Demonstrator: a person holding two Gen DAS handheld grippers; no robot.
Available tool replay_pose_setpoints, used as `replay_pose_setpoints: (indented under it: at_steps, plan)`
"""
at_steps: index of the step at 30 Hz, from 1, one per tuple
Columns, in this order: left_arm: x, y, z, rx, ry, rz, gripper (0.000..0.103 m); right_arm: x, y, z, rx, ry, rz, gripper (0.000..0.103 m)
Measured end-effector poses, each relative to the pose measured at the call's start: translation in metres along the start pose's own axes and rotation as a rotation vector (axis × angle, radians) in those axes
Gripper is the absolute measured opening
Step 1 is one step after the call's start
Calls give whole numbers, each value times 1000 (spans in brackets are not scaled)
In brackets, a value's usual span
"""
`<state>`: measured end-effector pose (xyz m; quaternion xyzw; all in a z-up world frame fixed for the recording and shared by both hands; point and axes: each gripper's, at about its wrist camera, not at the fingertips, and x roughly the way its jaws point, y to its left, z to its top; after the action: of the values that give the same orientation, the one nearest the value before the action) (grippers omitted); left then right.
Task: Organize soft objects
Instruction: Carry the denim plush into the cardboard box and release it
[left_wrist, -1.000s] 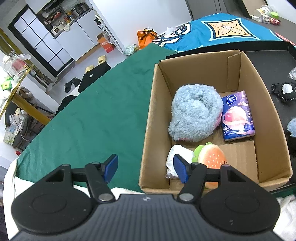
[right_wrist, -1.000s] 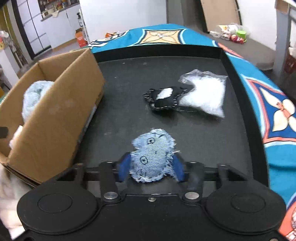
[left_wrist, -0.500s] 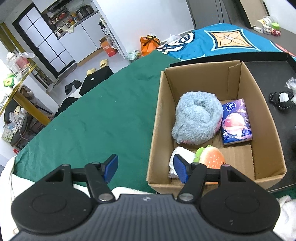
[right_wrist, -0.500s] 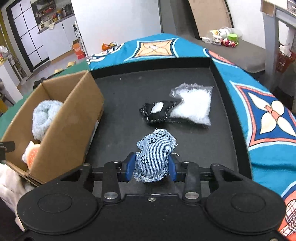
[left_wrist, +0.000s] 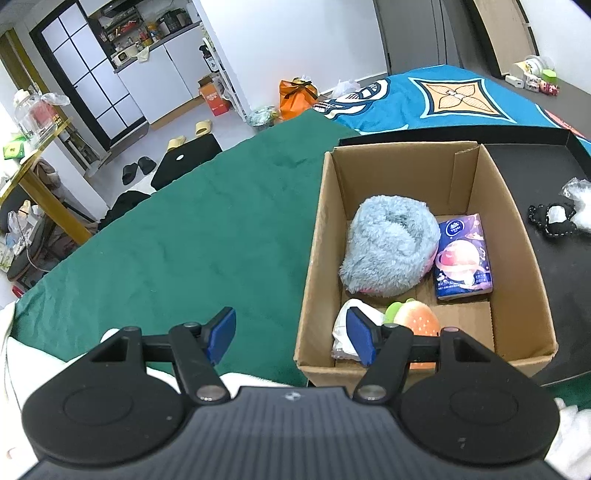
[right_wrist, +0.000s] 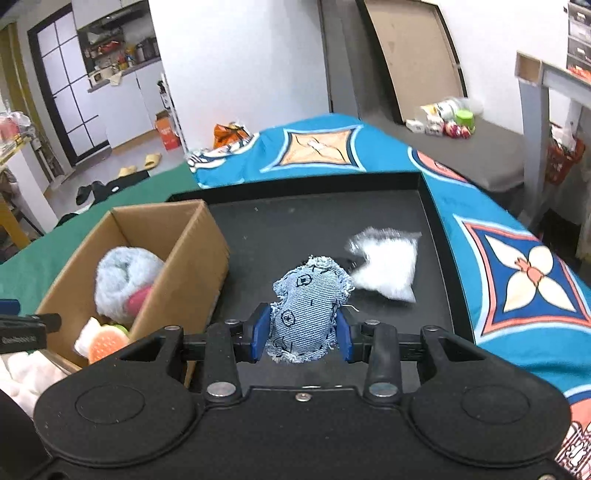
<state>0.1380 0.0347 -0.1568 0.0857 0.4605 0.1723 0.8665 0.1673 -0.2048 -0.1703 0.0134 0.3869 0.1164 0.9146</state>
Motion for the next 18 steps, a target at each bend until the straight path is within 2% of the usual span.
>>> replay_pose_setpoints:
  at_steps: [18]
  plan:
    - [3,18,-3,-84,1,-100,64,-16,55,26,-104,-50,58,38]
